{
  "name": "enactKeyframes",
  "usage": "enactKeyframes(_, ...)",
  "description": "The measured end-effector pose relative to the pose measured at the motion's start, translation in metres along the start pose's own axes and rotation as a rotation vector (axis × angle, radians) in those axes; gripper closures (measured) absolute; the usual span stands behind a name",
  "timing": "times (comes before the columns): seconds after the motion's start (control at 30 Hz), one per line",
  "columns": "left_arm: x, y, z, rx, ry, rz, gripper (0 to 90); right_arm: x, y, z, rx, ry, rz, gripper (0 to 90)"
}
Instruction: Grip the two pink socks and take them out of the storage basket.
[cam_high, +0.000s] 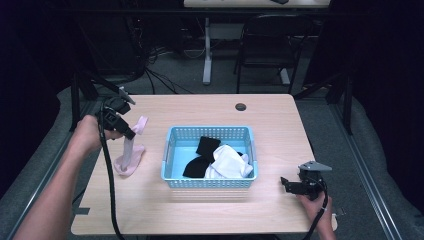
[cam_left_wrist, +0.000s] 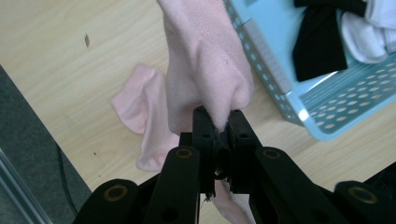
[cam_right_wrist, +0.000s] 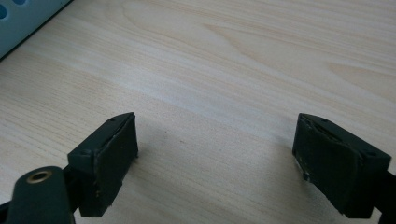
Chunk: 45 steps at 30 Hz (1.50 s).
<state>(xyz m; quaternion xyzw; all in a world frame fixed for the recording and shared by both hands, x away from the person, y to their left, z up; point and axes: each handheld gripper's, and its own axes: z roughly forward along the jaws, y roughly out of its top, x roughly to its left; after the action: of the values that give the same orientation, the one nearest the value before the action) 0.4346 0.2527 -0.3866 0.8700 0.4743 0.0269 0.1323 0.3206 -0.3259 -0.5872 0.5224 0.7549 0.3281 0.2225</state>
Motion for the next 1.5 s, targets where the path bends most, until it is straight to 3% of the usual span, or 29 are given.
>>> enactKeyframes(0.07, 0.013, -0.011, 0.013, 0.016, -0.001, -0.038, 84.3, 0.000, 0.000, 0.000, 0.000, 0.001, 0.000, 13.5)
enactKeyframes(0.17, 0.022, -0.017, 0.021, 0.002, 0.018, -0.062, 84.5, 0.000, 0.000, 0.000, 0.000, 0.001, -0.001, 13.5)
enactKeyframes(0.2, 0.030, -0.024, 0.034, 0.012, 0.000, -0.091, 84.5, 0.000, 0.000, 0.000, 0.003, 0.001, -0.003, 13.5)
enactKeyframes(0.23, 0.030, -0.024, 0.034, 0.012, 0.000, -0.091, 84.4, 0.000, 0.000, 0.000, 0.000, 0.001, 0.000, 13.5)
enactKeyframes(0.27, 0.036, -0.030, 0.048, 0.030, -0.009, -0.110, 84.4, 0.000, 0.000, 0.000, 0.003, 0.001, -0.003, 13.5)
enactKeyframes(0.3, 0.036, -0.030, 0.048, 0.030, -0.009, -0.110, 84.4, 0.000, 0.000, 0.000, 0.003, 0.001, -0.003, 13.5)
enactKeyframes(0.37, 0.041, -0.034, 0.069, 0.048, -0.023, -0.129, 84.3, 0.000, 0.000, 0.000, 0.000, 0.000, 0.000, 13.5)
enactKeyframes(0.43, 0.043, -0.035, 0.075, 0.050, -0.033, -0.137, 84.1, 0.000, 0.000, 0.000, 0.000, 0.000, 0.000, 13.5)
enactKeyframes(0.5, 0.047, -0.035, 0.092, 0.057, -0.043, -0.160, 83.8, 0.000, 0.000, 0.000, 0.000, -0.001, 0.000, 13.5)
enactKeyframes(0.73, 0.055, -0.037, 0.118, 0.053, -0.059, -0.207, 77.9, 0.000, 0.000, 0.000, 0.000, 0.000, 0.000, 13.6)
enactKeyframes(0.83, 0.055, -0.036, 0.119, 0.038, -0.058, -0.205, 70.9, 0.000, 0.000, 0.000, -0.002, 0.001, -0.001, 13.5)
enactKeyframes(1.1, 0.048, -0.037, 0.101, -0.007, -0.015, -0.193, 35.8, 0.000, 0.000, 0.000, 0.000, 0.000, 0.000, 13.6)
enactKeyframes(1.37, 0.038, -0.044, 0.064, -0.085, 0.032, -0.171, 16.0, 0.000, 0.000, 0.000, 0.000, 0.000, 0.000, 13.6)
enactKeyframes(1.5, 0.034, -0.051, 0.050, -0.115, 0.049, -0.159, 13.7, 0.000, 0.000, 0.000, -0.001, 0.000, 0.000, 13.6)
